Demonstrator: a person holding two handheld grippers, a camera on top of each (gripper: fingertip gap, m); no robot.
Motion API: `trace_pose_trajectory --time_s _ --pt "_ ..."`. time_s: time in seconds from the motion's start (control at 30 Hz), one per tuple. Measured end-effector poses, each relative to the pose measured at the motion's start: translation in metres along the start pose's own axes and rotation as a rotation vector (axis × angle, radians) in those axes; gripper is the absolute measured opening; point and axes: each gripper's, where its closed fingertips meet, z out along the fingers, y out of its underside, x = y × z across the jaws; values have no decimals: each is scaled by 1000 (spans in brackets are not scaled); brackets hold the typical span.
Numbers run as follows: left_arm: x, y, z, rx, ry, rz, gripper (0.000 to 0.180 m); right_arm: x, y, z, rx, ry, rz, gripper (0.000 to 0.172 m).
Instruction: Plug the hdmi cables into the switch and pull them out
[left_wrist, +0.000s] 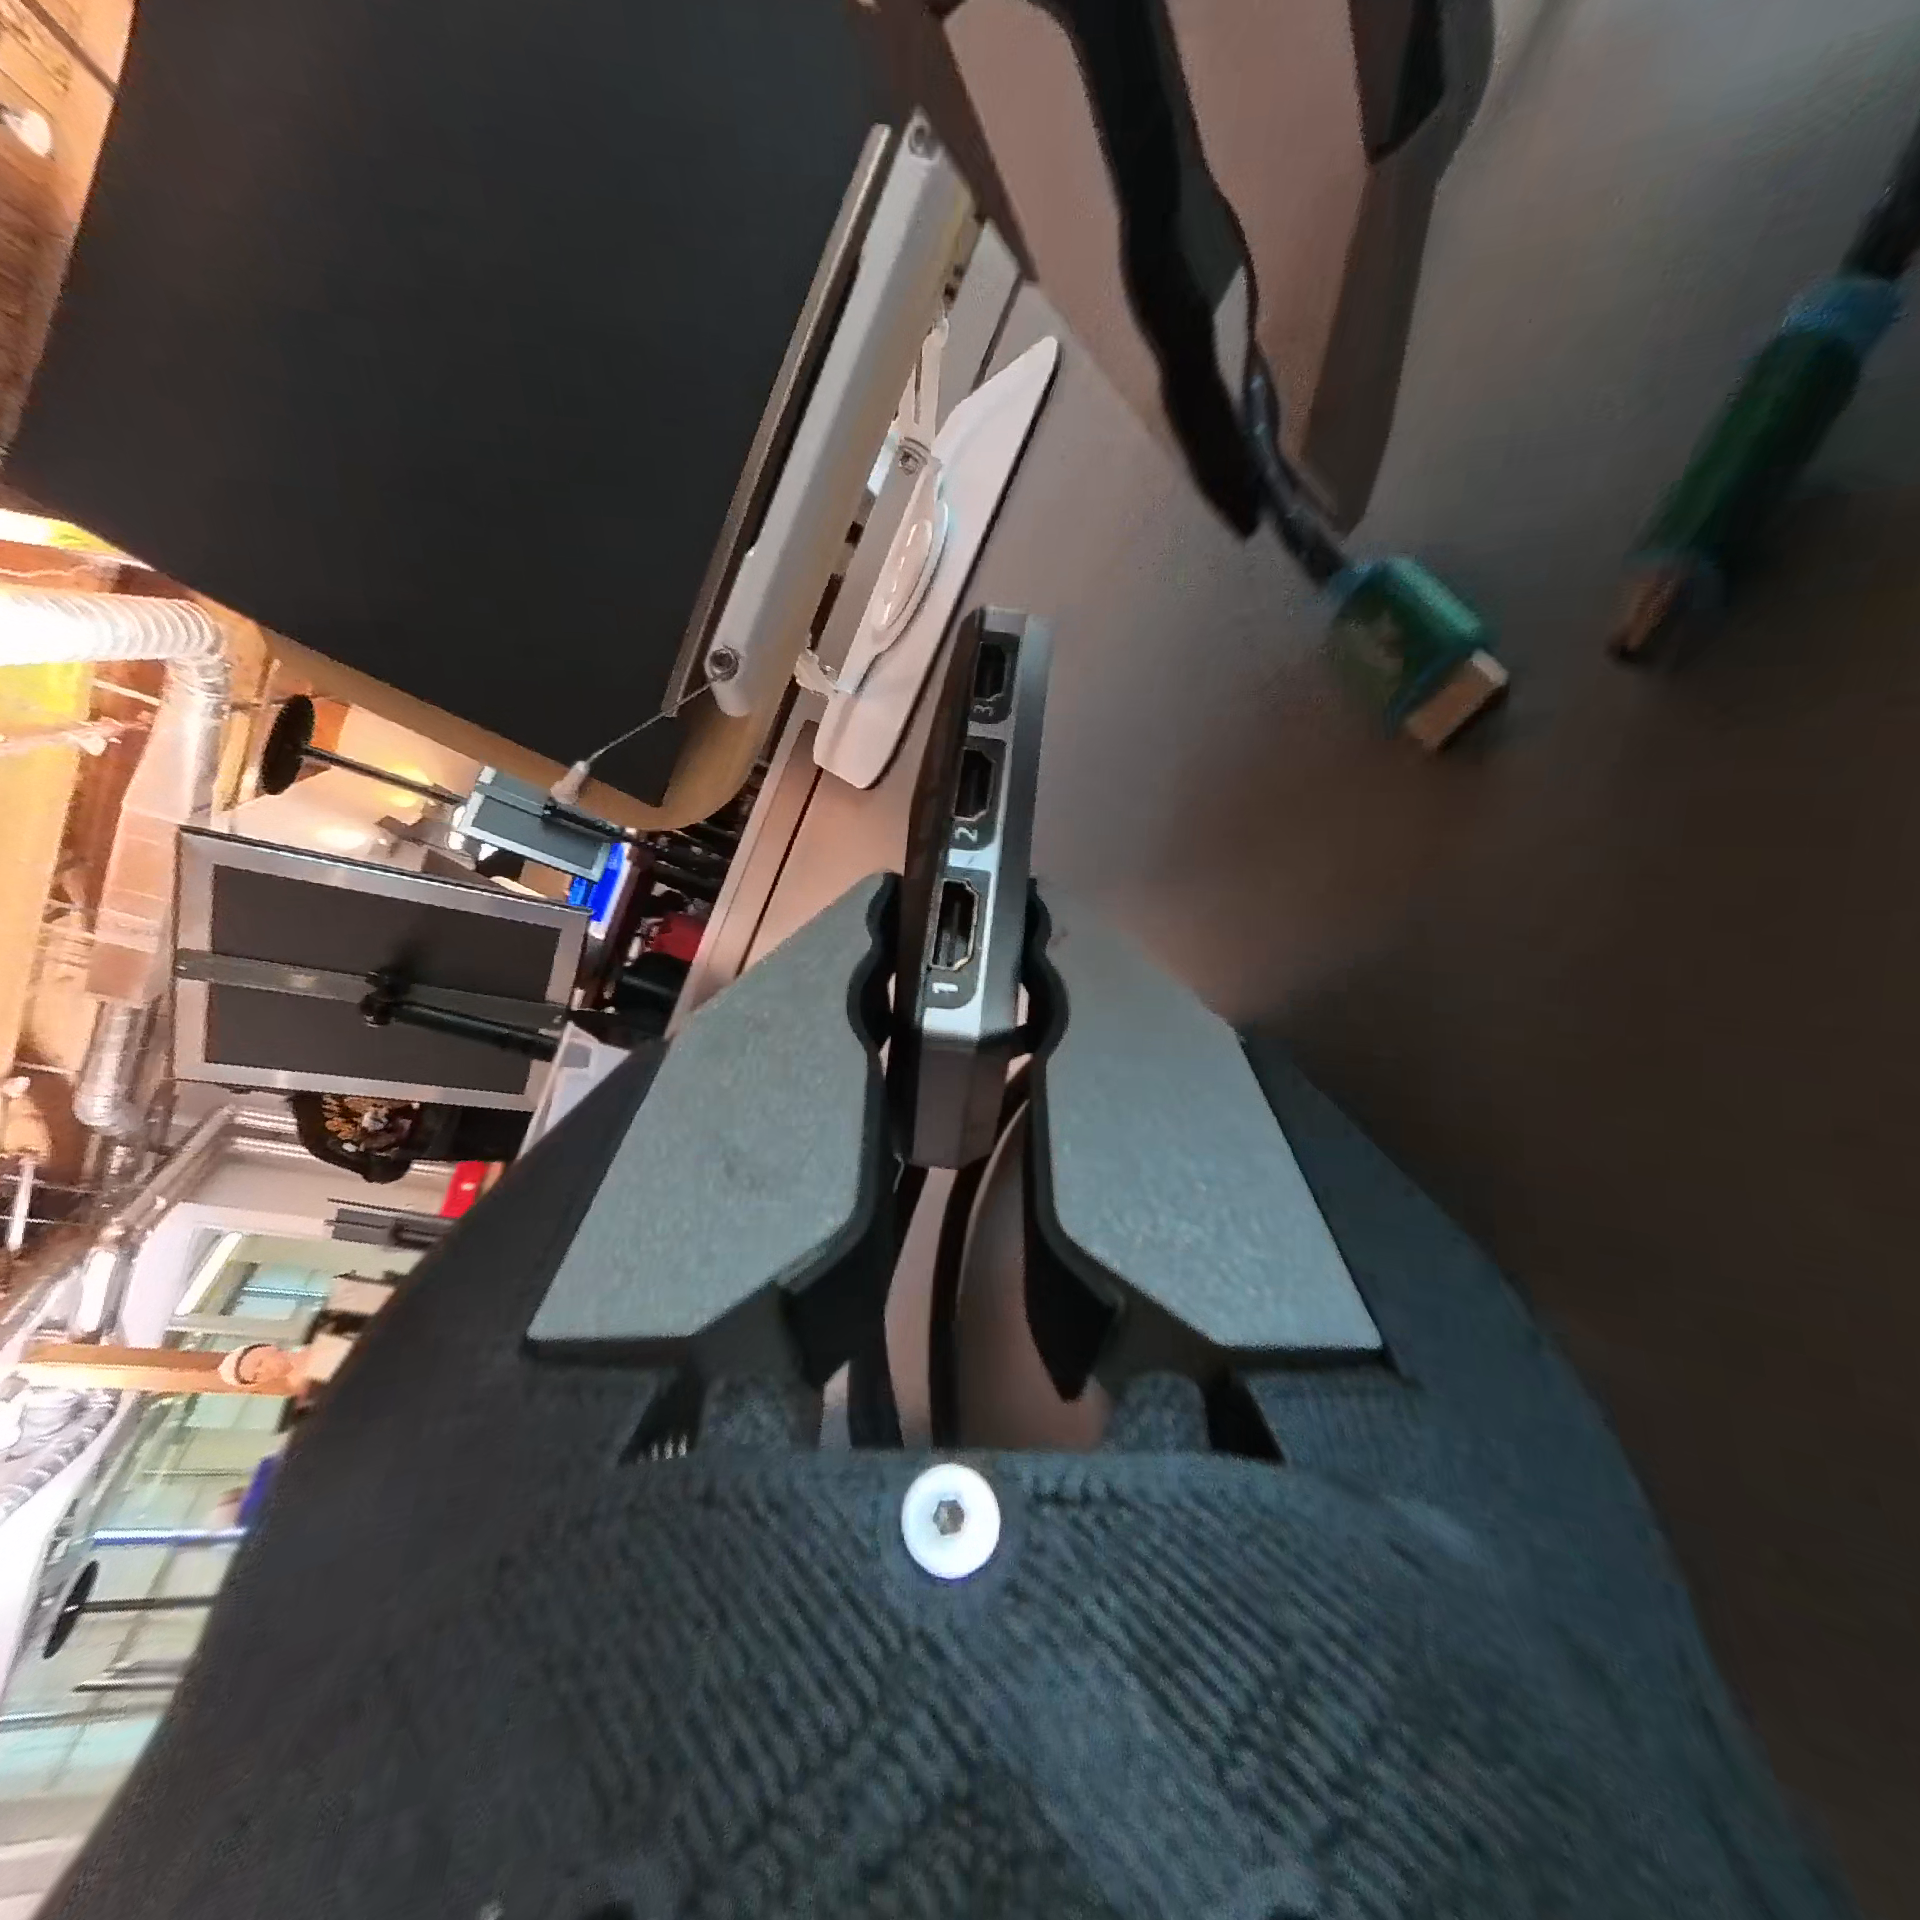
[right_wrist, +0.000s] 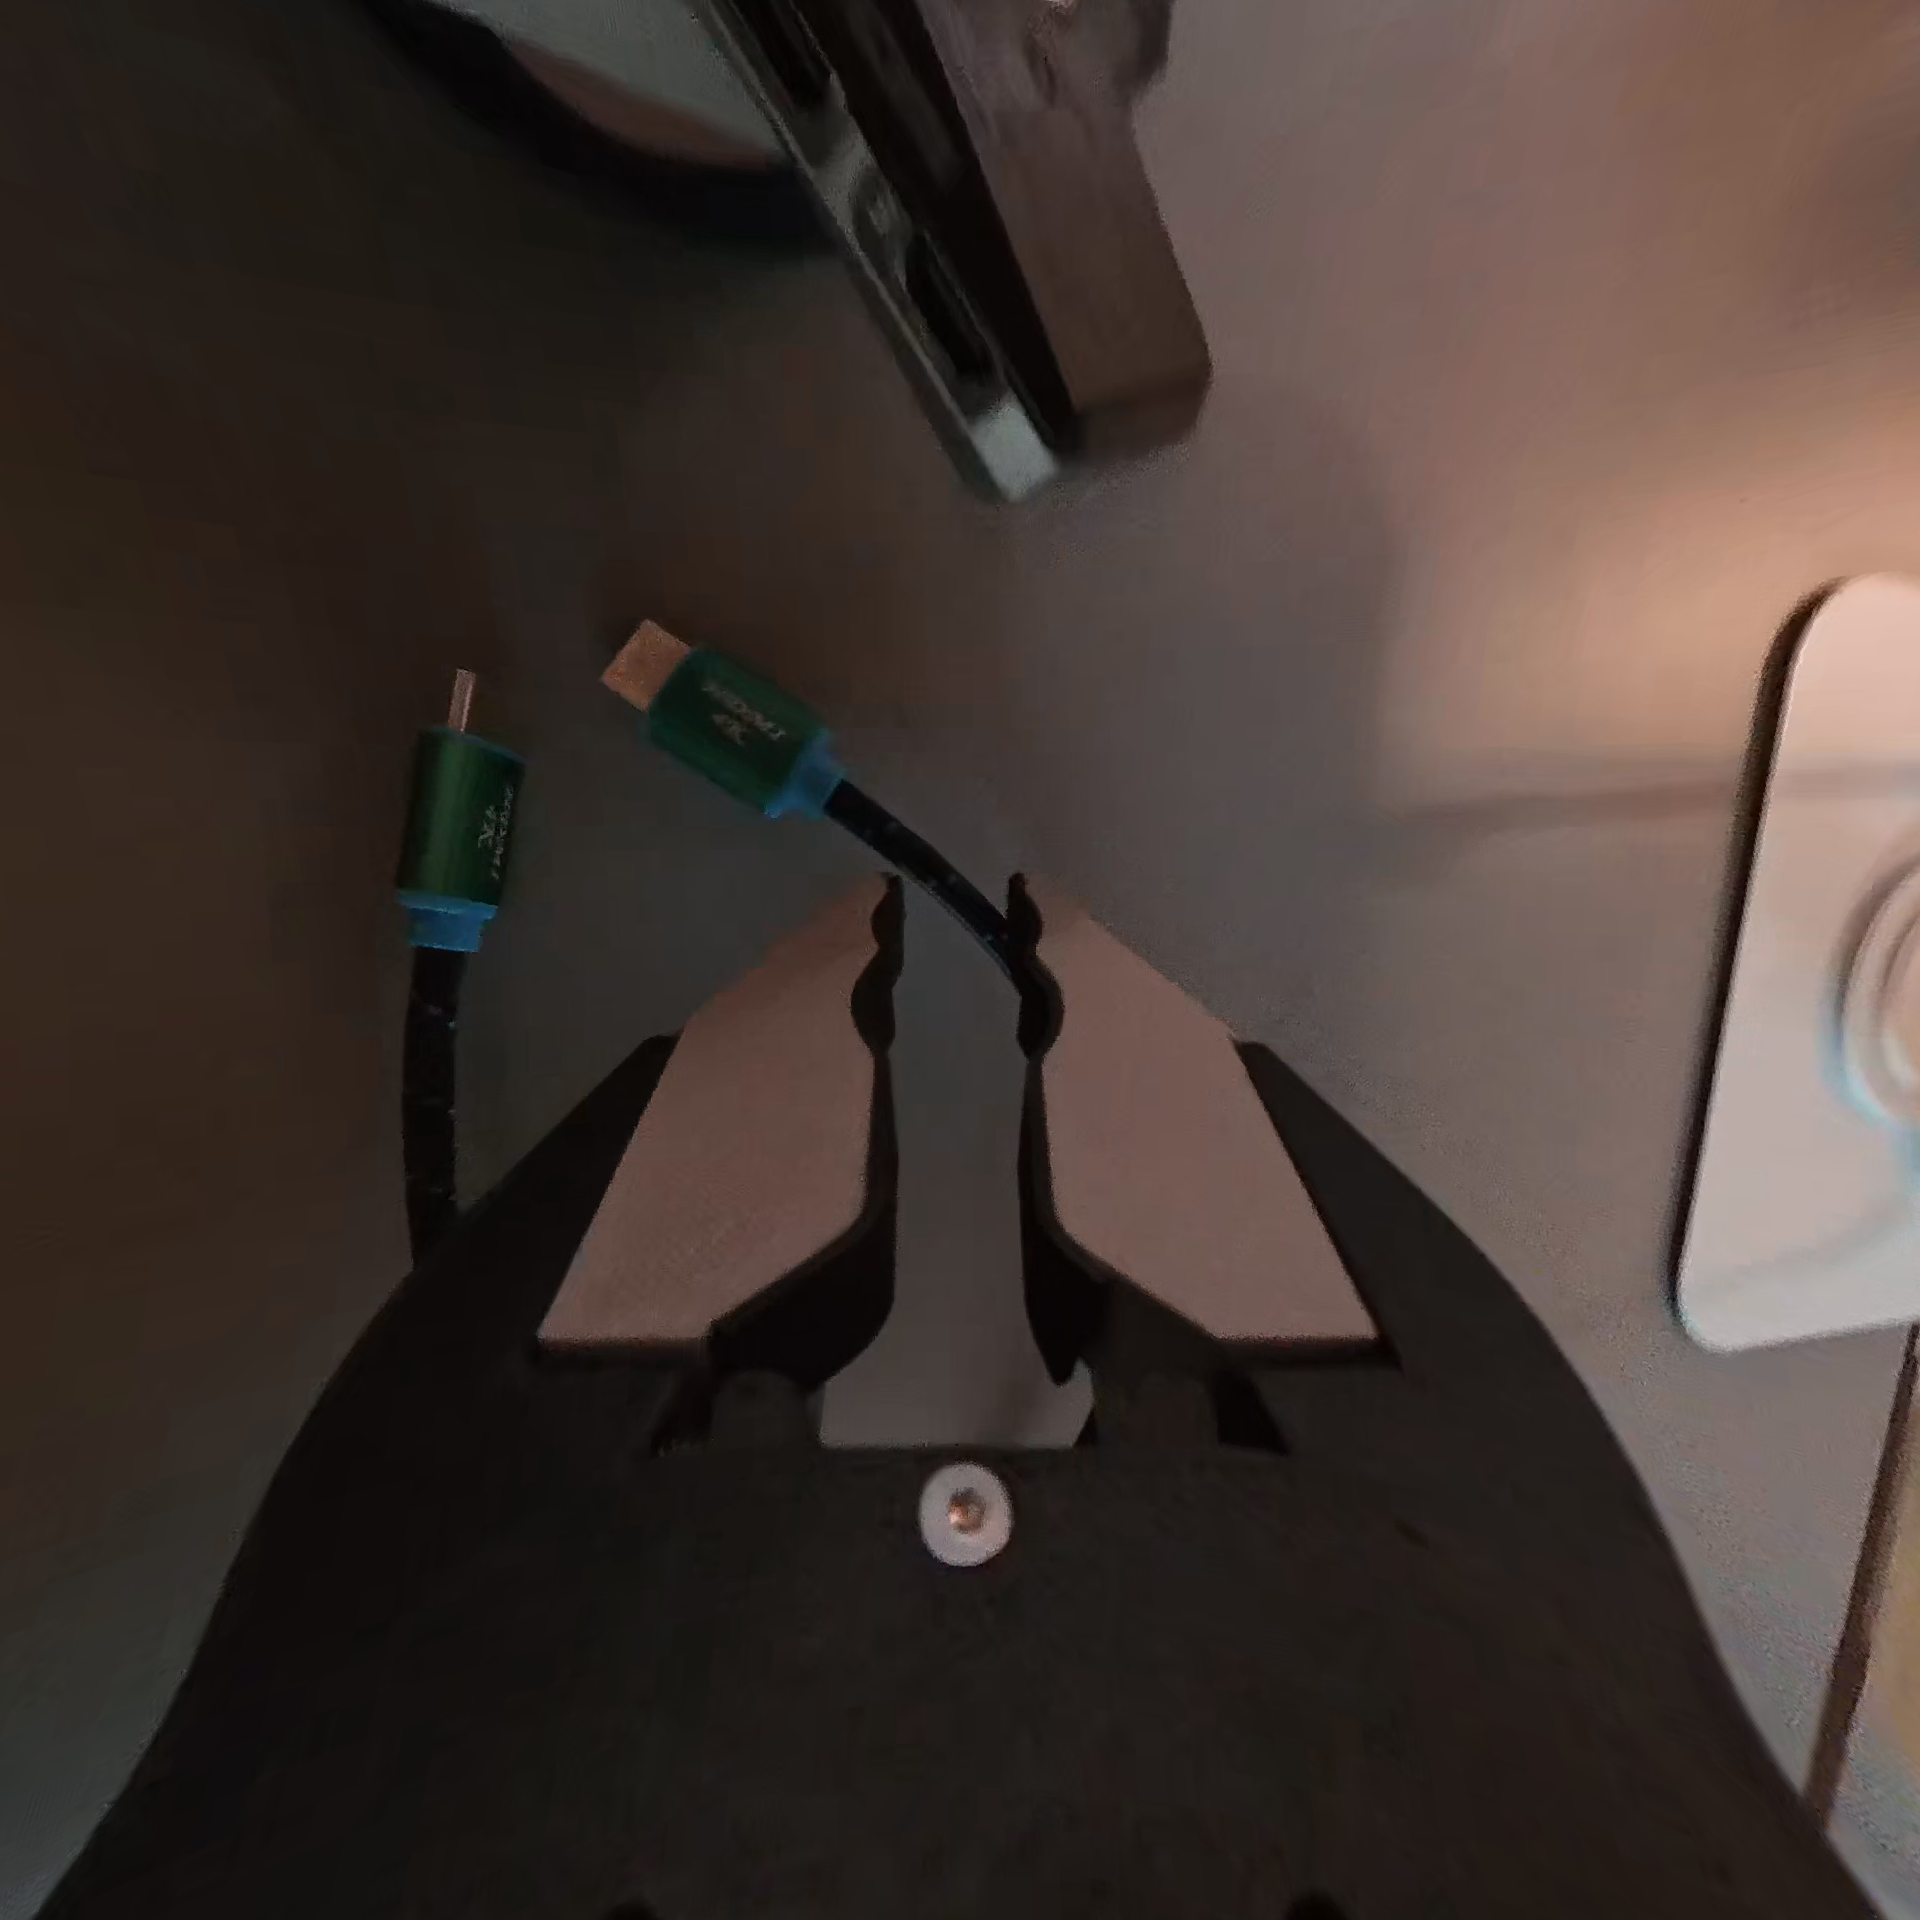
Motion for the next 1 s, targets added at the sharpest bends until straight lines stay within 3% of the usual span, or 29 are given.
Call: trace_pose_trajectory --time_s 0.13,0.23,0.37,0.53,0.73,0.87,1.0 --pt "2 -1 2 -12 -14 48 19 -15 29 -11 -74 4 221 15" --pt "3 -2 2 -16 -23 66 19 -16 53 -23 -124 112 455 13" --pt "5 -4 2 -20 -24 73 19 -31 65 -33 -90 134 661 11" --pt "9 -8 1 -10 -37 136 20 -38 54 -44 27 139 531 15" --pt "14 -8 2 -23 -47 215 19 -35 20 -46 261 -14 372 17" --pt "15 -8 3 -22 -40 208 19 -37 17 -38 279 -144 307 19" --pt "16 -8 3 -22 -33 209 19 -33 26 -29 241 -169 282 27"
